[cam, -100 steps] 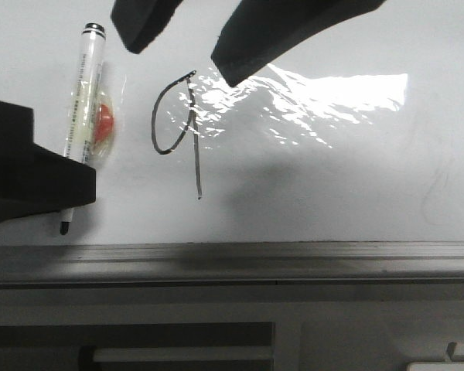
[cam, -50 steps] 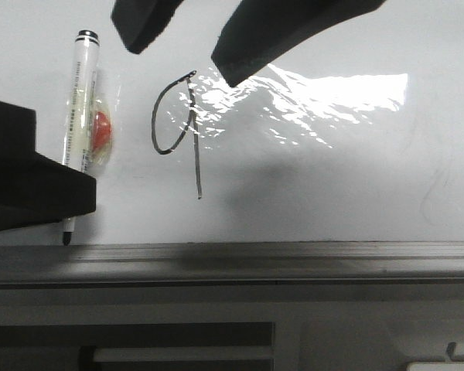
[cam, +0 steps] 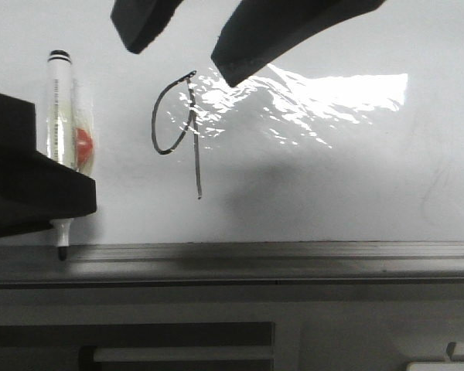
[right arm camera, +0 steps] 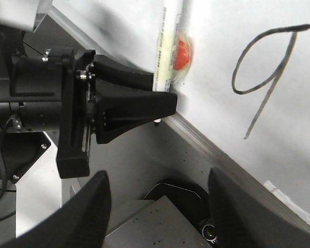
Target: Write number 9 on whiteboard
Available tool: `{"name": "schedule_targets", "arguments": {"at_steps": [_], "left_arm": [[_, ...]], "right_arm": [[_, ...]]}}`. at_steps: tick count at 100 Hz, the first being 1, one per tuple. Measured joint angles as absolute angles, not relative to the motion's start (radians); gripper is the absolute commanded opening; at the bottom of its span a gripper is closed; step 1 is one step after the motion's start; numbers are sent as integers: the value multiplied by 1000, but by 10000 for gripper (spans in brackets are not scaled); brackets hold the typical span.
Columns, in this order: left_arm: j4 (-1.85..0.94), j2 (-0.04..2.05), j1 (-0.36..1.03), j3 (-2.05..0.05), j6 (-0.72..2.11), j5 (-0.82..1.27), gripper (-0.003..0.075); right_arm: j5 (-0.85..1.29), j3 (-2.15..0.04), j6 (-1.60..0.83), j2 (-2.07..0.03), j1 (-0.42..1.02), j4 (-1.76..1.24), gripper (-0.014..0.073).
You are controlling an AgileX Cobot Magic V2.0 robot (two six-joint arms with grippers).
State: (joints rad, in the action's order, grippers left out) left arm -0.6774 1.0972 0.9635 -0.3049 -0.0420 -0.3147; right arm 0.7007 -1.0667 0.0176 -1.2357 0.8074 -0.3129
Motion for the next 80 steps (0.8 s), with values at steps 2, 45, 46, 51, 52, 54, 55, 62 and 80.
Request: {"name": "schedule_targets", "arguments": {"at_steps": [2, 45, 46, 51, 52, 54, 55, 62, 80], "left_arm": [[-677, 1097, 964, -305, -42, -315, 290], [-647, 1041, 964, -305, -27, -315, 304], [-647, 1035, 964, -305, -21, -315, 304], [-647, 1012, 964, -305, 0, -310, 304], [-647, 1008, 964, -305, 14, -310, 304], [-647, 997, 964, -305, 22, -308, 304], [-645, 989, 964, -305, 30, -306, 304], [-645, 944, 964, -305, 56, -298, 302], [-643, 807, 964, -303, 159, -254, 249]], "right_arm": [[701, -1067, 18, -1236, 807, -313, 367], [696, -1067, 18, -1236, 807, -265, 163], [696, -1067, 18, -1236, 807, -260, 135], [690, -1067, 18, -1236, 807, -245, 42], [689, -1067, 18, -1236, 807, -243, 29], [684, -1067, 18, -1236, 807, -237, -6], [684, -1067, 18, -1236, 807, -235, -28], [668, -1067, 18, -1236, 807, -225, -67], [525, -1013, 18, -1189, 807, -197, -67]]}}
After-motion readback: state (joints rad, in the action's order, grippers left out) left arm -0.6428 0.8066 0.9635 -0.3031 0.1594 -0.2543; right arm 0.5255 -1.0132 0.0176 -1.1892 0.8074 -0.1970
